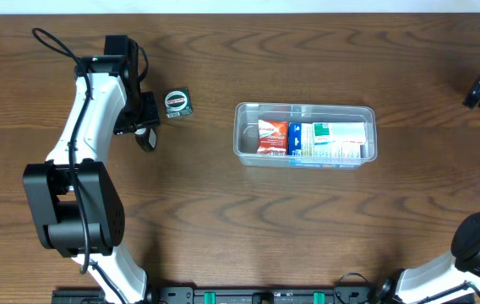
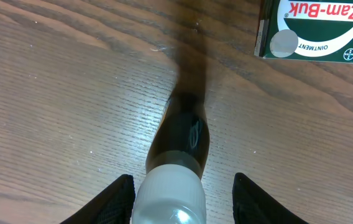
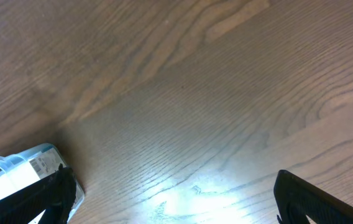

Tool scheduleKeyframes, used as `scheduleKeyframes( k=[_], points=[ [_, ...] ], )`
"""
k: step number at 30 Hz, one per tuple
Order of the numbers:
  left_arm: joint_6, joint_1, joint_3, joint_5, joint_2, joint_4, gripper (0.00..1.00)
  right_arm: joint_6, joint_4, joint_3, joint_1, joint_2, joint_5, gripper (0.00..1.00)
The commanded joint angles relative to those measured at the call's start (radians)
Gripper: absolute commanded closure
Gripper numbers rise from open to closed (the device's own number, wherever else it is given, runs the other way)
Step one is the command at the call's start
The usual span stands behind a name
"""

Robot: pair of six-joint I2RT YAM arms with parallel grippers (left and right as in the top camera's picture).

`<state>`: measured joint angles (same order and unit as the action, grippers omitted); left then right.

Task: Pack container
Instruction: 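Lower left gripper around the bottle's white cap and grasp it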

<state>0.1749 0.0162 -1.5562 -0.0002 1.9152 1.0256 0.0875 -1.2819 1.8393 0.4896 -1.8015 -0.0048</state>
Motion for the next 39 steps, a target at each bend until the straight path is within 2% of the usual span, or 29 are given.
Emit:
scheduleKeyframes(
  k=[1, 11, 13, 16, 23, 39],
  points=[
    [-0.011, 0.002, 0.004, -0.015, 0.013, 0.006, 0.49, 0.012, 0.000, 0.013, 0.003, 0.016, -0.003, 0.01],
    [-0.011, 0.002, 0.004, -0.015, 0.026, 0.005, 0.48, 0.012, 0.000, 0.013, 0.003, 0.016, -0.003, 0.01],
    [-0.011, 0.002, 0.004, -0.015, 0.026, 0.005, 0.53, 0.012, 0.000, 0.013, 0.003, 0.016, -0.003, 0.01],
    [-0.011, 0.002, 0.004, -0.015, 0.026, 0.005, 0.56, 0.013, 0.000, 0.013, 0.003, 0.016, -0.003, 0.01],
    [-0.010, 0.002, 0.004, -0.015, 0.026, 0.006, 0.77, 0.012, 0.000, 0.013, 0.003, 0.016, -0.003, 0.01],
    [0.011, 0.002, -0.007, -0.006, -0.023, 0.006, 0.86, 0.012, 0.000, 0.013, 0.003, 0.016, -0.003, 0.01]
  ],
)
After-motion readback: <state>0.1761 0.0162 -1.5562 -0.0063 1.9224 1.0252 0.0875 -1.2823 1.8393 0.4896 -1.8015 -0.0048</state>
